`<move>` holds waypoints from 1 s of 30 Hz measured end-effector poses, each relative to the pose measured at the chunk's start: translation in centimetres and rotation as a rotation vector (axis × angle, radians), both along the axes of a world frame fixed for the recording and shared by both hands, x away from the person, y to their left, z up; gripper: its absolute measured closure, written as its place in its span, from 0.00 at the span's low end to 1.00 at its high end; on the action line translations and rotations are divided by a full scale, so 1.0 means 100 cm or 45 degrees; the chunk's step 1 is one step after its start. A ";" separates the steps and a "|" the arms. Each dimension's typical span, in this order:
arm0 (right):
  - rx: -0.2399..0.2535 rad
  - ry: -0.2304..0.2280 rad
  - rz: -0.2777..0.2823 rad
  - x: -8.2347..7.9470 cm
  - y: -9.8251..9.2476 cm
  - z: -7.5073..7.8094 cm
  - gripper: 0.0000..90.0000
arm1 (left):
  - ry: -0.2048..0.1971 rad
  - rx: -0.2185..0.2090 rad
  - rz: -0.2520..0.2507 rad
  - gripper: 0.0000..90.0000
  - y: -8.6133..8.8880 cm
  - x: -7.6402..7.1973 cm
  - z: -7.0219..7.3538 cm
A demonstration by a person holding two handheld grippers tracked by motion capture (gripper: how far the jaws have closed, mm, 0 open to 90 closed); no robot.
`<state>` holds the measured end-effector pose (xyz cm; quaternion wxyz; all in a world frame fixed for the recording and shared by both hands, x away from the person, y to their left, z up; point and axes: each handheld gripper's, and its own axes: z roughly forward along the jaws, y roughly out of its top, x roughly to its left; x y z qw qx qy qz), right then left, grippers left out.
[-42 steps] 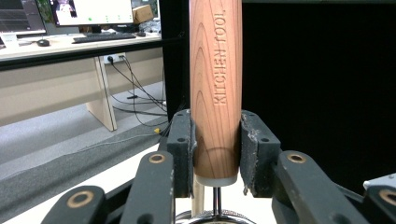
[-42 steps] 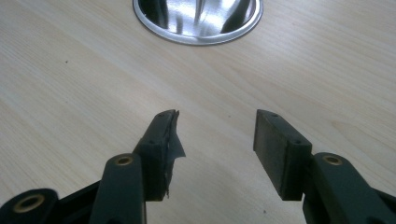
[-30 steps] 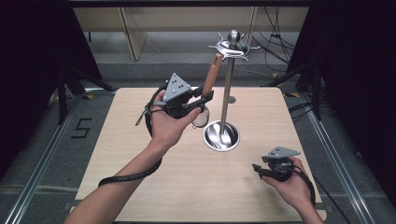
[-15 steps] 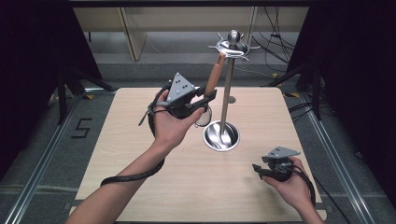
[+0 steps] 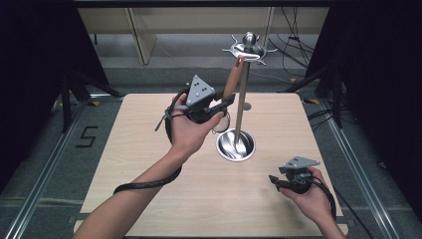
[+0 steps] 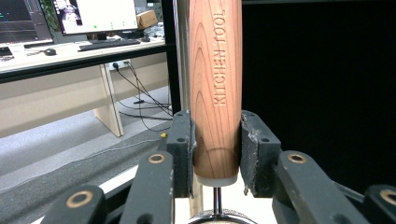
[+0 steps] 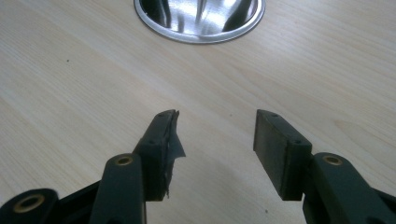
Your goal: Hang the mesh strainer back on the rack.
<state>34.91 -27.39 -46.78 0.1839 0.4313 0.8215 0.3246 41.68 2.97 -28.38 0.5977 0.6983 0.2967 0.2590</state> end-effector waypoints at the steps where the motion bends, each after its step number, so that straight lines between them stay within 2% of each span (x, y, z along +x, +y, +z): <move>1: 0.010 0.023 -0.012 -0.001 0.001 0.000 0.56 | -0.011 0.004 0.007 0.75 0.000 0.001 0.001; 3: 0.006 0.019 -0.010 -0.001 0.001 0.000 0.56 | -0.008 -0.001 0.013 0.75 -0.002 0.002 0.000; 4: -0.006 -0.009 -0.002 0.000 0.000 0.000 0.56 | -0.008 0.010 0.012 0.75 -0.003 0.003 0.000; 7: 0.001 0.010 -0.011 -0.001 0.000 0.000 0.56 | 0.001 0.015 0.014 0.75 -0.004 0.005 -0.001; 9: -0.003 -0.005 0.002 0.000 0.000 0.000 0.56 | 0.009 0.019 0.013 0.75 -0.005 0.007 -0.002; 11: 0.009 0.021 -0.009 -0.001 0.000 0.000 0.56 | 0.018 0.023 0.014 0.75 -0.006 0.008 -0.004; 13: -0.001 0.003 0.004 -0.001 0.000 -0.001 0.56 | 0.024 0.030 0.013 0.75 -0.007 0.009 -0.004; 14: 0.009 0.020 -0.010 -0.001 0.000 0.000 0.56 | 0.025 0.035 0.011 0.75 -0.007 0.009 -0.005; 15: 0.015 0.004 -0.014 -0.002 0.001 -0.002 0.56 | 0.030 0.032 0.010 0.75 -0.008 0.010 -0.005; 19: 0.019 0.005 -0.011 -0.002 0.001 -0.002 0.56 | 0.042 0.051 0.007 0.75 -0.009 0.011 -0.007; 23: 0.004 -0.003 -0.013 -0.002 0.001 -0.001 0.56 | 0.053 0.047 -0.003 0.74 -0.009 0.012 -0.007; 27: 0.014 0.002 -0.013 -0.002 0.001 -0.001 0.56 | 0.069 0.053 -0.015 0.71 -0.008 0.012 -0.004; 30: -0.004 -0.002 0.005 -0.001 -0.001 0.000 0.56 | 0.089 0.058 -0.036 0.66 -0.005 0.009 -0.003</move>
